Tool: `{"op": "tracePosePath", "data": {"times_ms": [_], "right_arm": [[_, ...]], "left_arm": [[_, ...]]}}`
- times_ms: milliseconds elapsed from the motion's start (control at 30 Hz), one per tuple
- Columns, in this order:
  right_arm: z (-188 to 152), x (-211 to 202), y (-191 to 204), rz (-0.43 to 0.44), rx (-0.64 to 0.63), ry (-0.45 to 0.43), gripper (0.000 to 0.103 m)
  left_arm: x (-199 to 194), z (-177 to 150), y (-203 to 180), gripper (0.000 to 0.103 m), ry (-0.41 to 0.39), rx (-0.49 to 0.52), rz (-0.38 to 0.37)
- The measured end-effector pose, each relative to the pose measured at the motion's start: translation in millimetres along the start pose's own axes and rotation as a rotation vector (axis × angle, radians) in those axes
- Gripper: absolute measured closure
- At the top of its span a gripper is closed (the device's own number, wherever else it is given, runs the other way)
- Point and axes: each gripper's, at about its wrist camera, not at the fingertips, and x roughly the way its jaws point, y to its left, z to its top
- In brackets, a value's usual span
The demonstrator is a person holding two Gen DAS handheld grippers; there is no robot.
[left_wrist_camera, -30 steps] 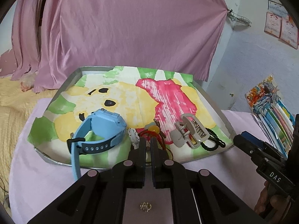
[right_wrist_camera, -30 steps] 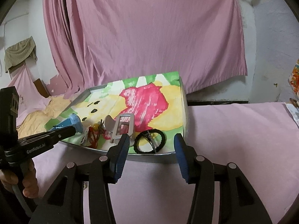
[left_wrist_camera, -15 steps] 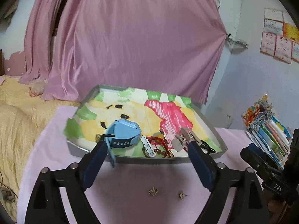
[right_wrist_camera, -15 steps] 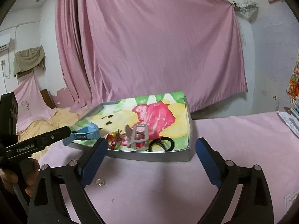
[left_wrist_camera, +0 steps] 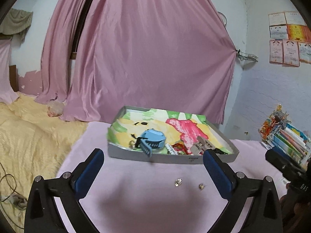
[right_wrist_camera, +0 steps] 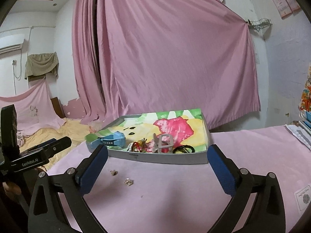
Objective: Organize jewelry
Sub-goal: 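Withdraw both tools from the tray back over the table, then move the right tool to one silver earring while the left tool approaches the other earring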
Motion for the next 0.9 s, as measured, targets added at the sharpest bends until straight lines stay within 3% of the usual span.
{"op": "tracePosePath", "data": {"times_ms": [400, 700, 900], "right_arm": [[-17.7, -6.7, 30.2, -0.057, -0.158, -0.019, 0.002], [-14.3, 9.2, 28.0, -0.051, -0.163, 0.1, 0.002], [-15.6, 28.1, 29.6, -0.043, -0.178, 0.202, 0.002]], "left_arm": [[-14.0, -19.7, 6.4, 0.001, -0.011, 0.086, 0.045], [1.3, -22.1, 4.3, 0.001, 0.057, 0.143, 0.052], [18.2, -19.1, 7.1, 0.001, 0.146, 0.132, 0.05]]}}
